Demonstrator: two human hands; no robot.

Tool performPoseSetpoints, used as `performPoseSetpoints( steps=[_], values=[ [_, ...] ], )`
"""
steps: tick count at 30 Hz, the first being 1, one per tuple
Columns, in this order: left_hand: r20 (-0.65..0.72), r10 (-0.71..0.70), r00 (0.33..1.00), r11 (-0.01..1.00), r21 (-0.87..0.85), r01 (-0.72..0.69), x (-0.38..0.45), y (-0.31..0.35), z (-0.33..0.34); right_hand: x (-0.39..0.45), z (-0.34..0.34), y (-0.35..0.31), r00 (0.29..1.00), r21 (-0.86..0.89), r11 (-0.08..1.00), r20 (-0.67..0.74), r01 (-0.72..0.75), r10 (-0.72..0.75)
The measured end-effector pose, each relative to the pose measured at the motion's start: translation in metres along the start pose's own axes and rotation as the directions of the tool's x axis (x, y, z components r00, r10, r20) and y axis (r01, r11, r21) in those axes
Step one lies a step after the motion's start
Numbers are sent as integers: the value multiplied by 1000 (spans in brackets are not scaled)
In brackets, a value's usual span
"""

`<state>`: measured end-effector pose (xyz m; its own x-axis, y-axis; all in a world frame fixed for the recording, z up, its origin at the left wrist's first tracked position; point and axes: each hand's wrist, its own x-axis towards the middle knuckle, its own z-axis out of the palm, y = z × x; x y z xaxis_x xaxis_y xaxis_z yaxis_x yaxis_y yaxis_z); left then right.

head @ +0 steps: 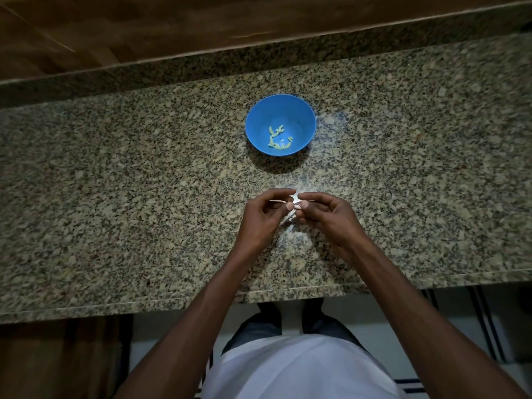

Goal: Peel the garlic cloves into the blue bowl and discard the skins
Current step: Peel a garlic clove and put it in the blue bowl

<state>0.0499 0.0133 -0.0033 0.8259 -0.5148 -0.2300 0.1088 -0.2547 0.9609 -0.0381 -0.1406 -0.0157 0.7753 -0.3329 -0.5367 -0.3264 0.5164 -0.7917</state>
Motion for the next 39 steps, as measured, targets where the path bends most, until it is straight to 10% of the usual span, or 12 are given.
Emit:
performPoseSetpoints(
  steps=[12, 17, 23, 39],
  values=[
    [-119, -11, 993, 997, 79, 20, 4, -13, 16, -2, -8, -11, 989, -424, 895, 20, 140, -146],
    [-324, -3, 946, 959, 268, 94, 7, -25, 4, 20, -15, -13, 880, -904, 264, 202, 337, -430],
    [-222, 8, 975, 846, 522, 111, 6, -48, -19, 29, -10, -4, 827, -886, -254, 457, 389, -328],
    [-231, 18, 973, 865, 491, 101, 7, -53, -26, 31, 6, -17, 796, -731, -471, 598, 494, -94]
  ],
)
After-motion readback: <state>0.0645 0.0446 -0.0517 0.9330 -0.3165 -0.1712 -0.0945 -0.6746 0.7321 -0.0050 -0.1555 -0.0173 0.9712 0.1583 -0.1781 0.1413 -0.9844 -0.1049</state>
